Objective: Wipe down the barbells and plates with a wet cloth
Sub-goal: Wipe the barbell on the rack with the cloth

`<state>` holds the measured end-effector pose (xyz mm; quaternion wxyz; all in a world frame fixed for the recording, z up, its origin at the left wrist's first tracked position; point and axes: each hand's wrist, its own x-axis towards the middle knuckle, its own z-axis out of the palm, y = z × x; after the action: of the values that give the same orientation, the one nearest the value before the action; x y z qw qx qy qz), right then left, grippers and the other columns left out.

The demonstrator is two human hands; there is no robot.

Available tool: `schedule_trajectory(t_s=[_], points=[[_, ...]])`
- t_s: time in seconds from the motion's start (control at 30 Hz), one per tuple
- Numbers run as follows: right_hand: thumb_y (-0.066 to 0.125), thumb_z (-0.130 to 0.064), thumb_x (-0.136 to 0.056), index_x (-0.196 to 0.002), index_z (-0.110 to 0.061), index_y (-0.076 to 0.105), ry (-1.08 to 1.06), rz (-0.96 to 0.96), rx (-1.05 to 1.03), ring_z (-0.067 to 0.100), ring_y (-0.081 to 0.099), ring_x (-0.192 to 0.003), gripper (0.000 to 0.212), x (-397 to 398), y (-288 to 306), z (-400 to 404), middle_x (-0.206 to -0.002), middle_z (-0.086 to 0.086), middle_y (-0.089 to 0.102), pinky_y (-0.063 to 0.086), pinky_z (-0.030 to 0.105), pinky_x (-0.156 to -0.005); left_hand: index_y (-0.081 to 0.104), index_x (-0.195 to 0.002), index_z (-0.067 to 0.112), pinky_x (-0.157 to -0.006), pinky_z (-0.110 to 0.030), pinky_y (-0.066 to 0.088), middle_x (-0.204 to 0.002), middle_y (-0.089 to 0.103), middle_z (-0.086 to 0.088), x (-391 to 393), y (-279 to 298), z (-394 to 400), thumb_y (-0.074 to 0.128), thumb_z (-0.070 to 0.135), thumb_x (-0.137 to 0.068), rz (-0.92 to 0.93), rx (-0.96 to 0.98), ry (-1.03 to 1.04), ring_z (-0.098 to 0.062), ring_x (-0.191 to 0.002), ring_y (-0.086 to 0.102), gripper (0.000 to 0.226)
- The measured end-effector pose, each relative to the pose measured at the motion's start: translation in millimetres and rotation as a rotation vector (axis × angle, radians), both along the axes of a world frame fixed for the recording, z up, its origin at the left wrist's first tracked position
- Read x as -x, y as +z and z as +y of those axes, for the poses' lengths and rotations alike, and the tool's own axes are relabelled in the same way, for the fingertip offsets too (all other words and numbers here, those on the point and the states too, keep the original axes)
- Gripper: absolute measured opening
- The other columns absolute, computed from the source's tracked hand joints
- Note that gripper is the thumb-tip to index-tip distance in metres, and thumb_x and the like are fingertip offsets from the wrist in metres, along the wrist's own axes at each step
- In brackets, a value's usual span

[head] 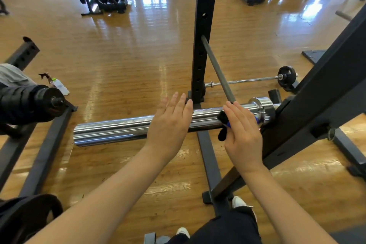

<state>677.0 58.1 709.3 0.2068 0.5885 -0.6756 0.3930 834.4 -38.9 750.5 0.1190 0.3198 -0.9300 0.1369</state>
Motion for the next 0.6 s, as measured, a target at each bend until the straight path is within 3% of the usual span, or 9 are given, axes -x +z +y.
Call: schedule_trajectory(t_s=[0.1, 0.2, 0.33, 0.37, 0.43, 0.5, 0.6], points=[[0.045, 0.003, -0.086, -0.122, 0.006, 0.057, -0.025, -0.037, 0.061, 0.026, 0.047, -0.123, 0.038, -11, 5, -2, -0.123, 0.02, 0.06, 0.04, 0.044, -0.103, 0.051, -0.13, -0.002, -0.105, -0.049, 0.037, -0.133, 0.052, -0.023, 0, 8, -1, 0.084, 0.009, -0.062, -0.057, -0.103, 0.022, -0.035, -0.126, 0.048, 0.076], [0.045, 0.006, -0.088, -0.126, 0.003, 0.052, 0.108, 0.034, 0.069, 0.028, 0.047, -0.125, 0.039, -33, -2, -8, -0.127, 0.02, 0.057, 0.036, 0.041, -0.108, 0.019, -0.149, 0.009, -0.117, -0.037, 0.015, -0.155, 0.022, -0.012, 3, 21, -7, 0.069, 0.027, -0.082, -0.193, -0.247, 0.031, -0.023, -0.144, 0.019, 0.085], [0.049, 0.003, -0.089, -0.13, -0.004, 0.045, 0.179, 0.112, 0.019, 0.027, 0.045, -0.128, 0.042, -36, -10, -16, -0.131, 0.015, 0.054, 0.035, 0.042, -0.109, -0.002, -0.151, 0.014, -0.117, -0.033, 0.009, -0.159, 0.006, -0.006, 6, 35, -19, 0.069, 0.036, -0.079, -0.237, -0.386, 0.012, -0.018, -0.146, 0.006, 0.103], [0.048, 0.003, -0.089, -0.13, -0.004, 0.045, 0.173, 0.11, 0.022, 0.027, 0.046, -0.127, 0.041, -32, -10, -16, -0.13, 0.016, 0.055, 0.036, 0.042, -0.108, -0.006, -0.15, 0.013, -0.117, -0.036, 0.007, -0.159, 0.002, -0.009, 3, 33, -18, 0.071, 0.037, -0.077, -0.211, -0.311, -0.019, -0.021, -0.146, 0.002, 0.109], [0.046, 0.004, -0.09, -0.128, -0.003, 0.047, 0.122, 0.083, 0.042, 0.028, 0.049, -0.125, 0.039, -21, -10, -12, -0.128, 0.017, 0.057, 0.039, 0.045, -0.106, 0.006, -0.149, 0.006, -0.116, -0.044, 0.012, -0.156, 0.015, -0.019, -5, 19, -10, 0.077, 0.031, -0.069, -0.142, -0.09, -0.079, -0.029, -0.144, 0.013, 0.11], [0.041, 0.002, -0.094, -0.126, 0.0, 0.051, 0.054, 0.061, 0.064, 0.03, 0.051, -0.123, 0.034, -8, -11, -6, -0.126, 0.018, 0.058, 0.04, 0.047, -0.104, 0.02, -0.145, 0.002, -0.115, -0.051, 0.019, -0.151, 0.029, -0.02, -13, 1, 0, 0.074, 0.021, -0.071, -0.028, 0.038, -0.09, -0.032, -0.141, 0.024, 0.094], [0.033, -0.004, -0.099, -0.123, 0.004, 0.057, 0.015, 0.057, 0.033, 0.029, 0.049, -0.123, 0.035, 2, -9, 0, -0.125, 0.018, 0.06, 0.037, 0.043, -0.107, 0.023, -0.144, 0.001, -0.113, -0.051, 0.021, -0.148, 0.036, -0.019, -11, -13, 3, 0.054, 0.012, -0.088, 0.015, 0.163, -0.062, -0.033, -0.139, 0.03, 0.066]])
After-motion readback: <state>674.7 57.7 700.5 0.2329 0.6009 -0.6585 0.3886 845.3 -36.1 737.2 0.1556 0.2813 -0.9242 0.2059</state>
